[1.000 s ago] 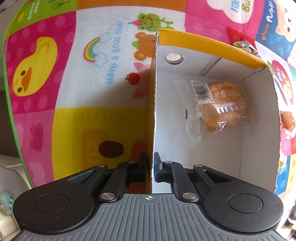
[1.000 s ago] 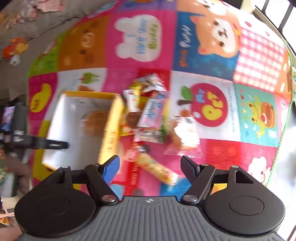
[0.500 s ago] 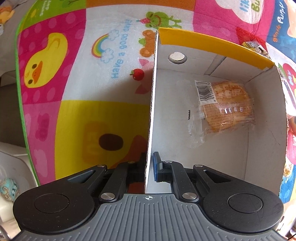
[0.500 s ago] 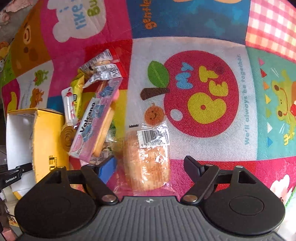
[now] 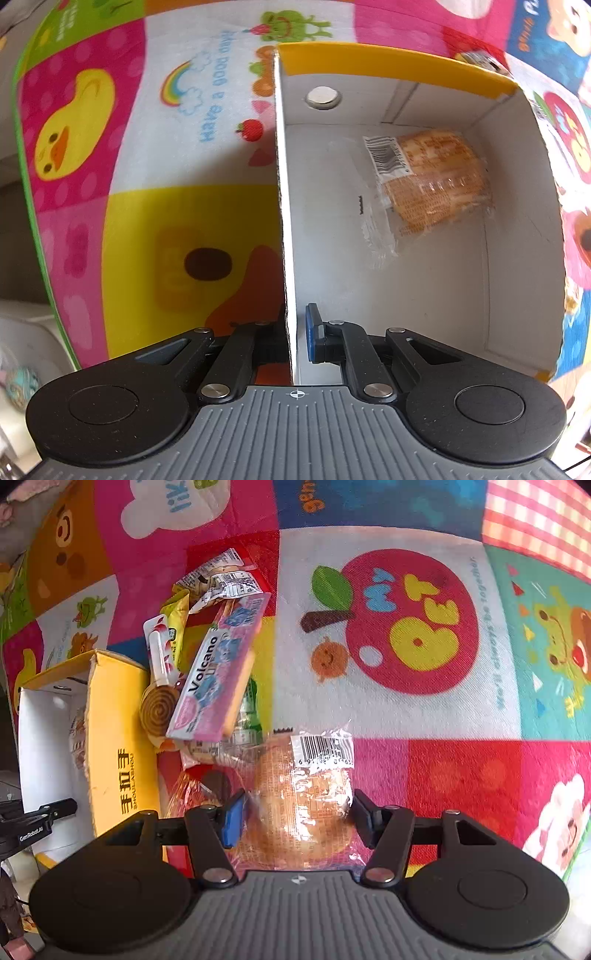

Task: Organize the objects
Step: 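Grasp a second wrapped round pastry from the pile with the right tool, then lower the second pastry into the box and open the right tool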

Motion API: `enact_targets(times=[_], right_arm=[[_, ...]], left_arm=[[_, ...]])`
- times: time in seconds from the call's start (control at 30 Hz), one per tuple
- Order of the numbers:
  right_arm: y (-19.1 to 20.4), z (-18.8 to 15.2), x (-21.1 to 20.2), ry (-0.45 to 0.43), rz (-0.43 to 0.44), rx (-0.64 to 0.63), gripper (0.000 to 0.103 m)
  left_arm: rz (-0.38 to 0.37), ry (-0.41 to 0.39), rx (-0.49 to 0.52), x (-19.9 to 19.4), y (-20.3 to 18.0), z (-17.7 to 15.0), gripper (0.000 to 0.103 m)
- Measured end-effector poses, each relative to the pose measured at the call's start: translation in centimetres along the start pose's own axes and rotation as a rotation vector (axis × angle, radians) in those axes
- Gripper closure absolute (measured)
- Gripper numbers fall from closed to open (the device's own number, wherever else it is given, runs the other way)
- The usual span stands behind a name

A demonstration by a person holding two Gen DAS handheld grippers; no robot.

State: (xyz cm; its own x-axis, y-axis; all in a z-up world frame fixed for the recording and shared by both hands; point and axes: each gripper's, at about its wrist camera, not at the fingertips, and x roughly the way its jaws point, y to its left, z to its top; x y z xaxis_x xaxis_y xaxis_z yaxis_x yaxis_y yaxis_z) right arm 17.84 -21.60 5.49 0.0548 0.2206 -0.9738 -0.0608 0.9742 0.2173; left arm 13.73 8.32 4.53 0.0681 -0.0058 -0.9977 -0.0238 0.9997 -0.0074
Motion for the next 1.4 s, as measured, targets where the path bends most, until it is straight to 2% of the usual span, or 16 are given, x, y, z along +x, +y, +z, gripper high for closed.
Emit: enact_targets(times=[0.2, 0.4, 0.57, 0.83, 1.0, 1.13, 1.27, 1.4], right_arm=[[1.3, -6.1, -5.9, -0.057, 0.006, 0.080, 0.046], [3.8, -9.9, -10.8, -0.112, 0.027, 0.117, 0.046], [6.2, -11.6, -14.3, -0.190, 0.077, 0.171, 0.046], [11.4, -10.2, -17.5, -0.271, 0.170, 0.143, 0.046], [14.8, -7.6, -16.1, -0.258, 0.231, 0.093, 0.046], [16.7, -6.4, -15.2, -0.240, 0.222, 0.001, 0.038], [15.8, -6.2, -14.5, -0.224, 0.205, -0.025, 0.037], [12.1, -5.9, -13.0, -0.194, 0.132, -0.001, 0.037]], left_arm=[[-0.040, -0.016, 0.068, 0.4, 0.4, 0.9, 0.094], [-0.057, -0.029, 0.082, 0.4, 1.7, 1.5, 0.094], [-0.077, -0.033, 0.102, 0.3, 2.0, 1.6, 0.094], [-0.108, -0.037, 0.095, 0.2, 2.6, 0.9, 0.093], [-0.133, -0.037, 0.072, 0.1, 3.7, 0.2, 0.092], [-0.148, -0.032, 0.043, 0.0, 4.5, -0.3, 0.092], [-0.143, -0.017, 0.017, -0.3, 4.7, -0.5, 0.092], [-0.124, -0.002, 0.001, -0.6, 4.8, -0.8, 0.093]])
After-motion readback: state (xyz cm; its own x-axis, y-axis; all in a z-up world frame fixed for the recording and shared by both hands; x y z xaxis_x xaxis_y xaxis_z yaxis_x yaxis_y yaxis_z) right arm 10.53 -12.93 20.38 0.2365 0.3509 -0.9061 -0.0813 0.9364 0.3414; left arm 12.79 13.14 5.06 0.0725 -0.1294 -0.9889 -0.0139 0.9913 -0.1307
